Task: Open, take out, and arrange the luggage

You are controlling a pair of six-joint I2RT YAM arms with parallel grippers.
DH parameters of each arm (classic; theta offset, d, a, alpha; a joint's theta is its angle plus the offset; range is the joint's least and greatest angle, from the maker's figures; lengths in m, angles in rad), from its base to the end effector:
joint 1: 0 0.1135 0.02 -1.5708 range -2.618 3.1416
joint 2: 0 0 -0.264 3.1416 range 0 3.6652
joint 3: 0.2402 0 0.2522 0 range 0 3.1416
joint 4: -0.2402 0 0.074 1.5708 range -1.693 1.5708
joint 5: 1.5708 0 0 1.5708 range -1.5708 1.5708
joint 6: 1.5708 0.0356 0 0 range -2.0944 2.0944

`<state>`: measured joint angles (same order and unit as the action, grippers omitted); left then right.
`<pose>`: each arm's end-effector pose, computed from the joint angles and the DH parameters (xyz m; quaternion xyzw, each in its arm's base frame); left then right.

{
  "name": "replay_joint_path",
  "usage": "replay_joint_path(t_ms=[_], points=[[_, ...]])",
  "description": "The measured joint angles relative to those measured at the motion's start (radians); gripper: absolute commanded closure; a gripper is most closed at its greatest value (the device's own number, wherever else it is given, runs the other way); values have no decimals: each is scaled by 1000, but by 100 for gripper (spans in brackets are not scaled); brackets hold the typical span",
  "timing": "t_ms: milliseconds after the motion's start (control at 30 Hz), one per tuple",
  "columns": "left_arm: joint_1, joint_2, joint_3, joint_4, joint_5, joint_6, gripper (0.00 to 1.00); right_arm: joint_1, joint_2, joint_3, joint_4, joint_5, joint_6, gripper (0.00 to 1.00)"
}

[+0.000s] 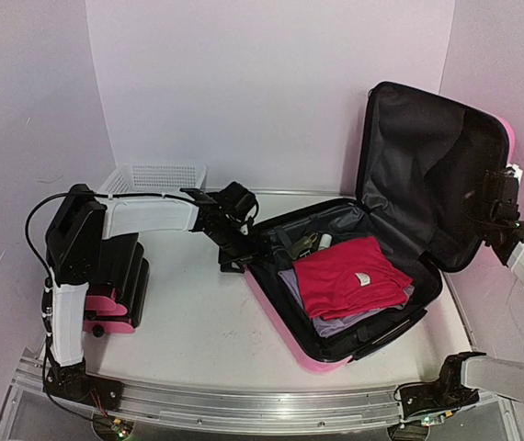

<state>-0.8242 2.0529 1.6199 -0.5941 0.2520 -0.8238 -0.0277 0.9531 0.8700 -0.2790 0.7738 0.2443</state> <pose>0.2964 -0.3334 0.2063 0.0339 0.9556 -0.2777 0.0921 0.2084 -0.0307 0.3329 0.3157 0.7259 -0.2518 0.5567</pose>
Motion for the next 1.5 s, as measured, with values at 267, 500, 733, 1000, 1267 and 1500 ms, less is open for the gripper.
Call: replay_joint_path(t_ms=[267,500,733,1000,1267,1500], points=[[19,119,249,-26,-71,95,16,-2,-65,-32,-10,109,-10,100],[21,269,456,-26,-68,129,17,-23,-80,-55,-9,193,-7,100],[31,343,578,-34,-59,150,15,-22,-137,-101,-10,243,25,100],[32,389,644,-31,-48,206,15,-21,-198,-138,-37,267,74,100],[39,408,669,-17,-13,279,1,-21,-202,-140,-45,254,93,48],[61,280,514,31,60,398,0,-24,-260,-112,-107,102,11,6]])
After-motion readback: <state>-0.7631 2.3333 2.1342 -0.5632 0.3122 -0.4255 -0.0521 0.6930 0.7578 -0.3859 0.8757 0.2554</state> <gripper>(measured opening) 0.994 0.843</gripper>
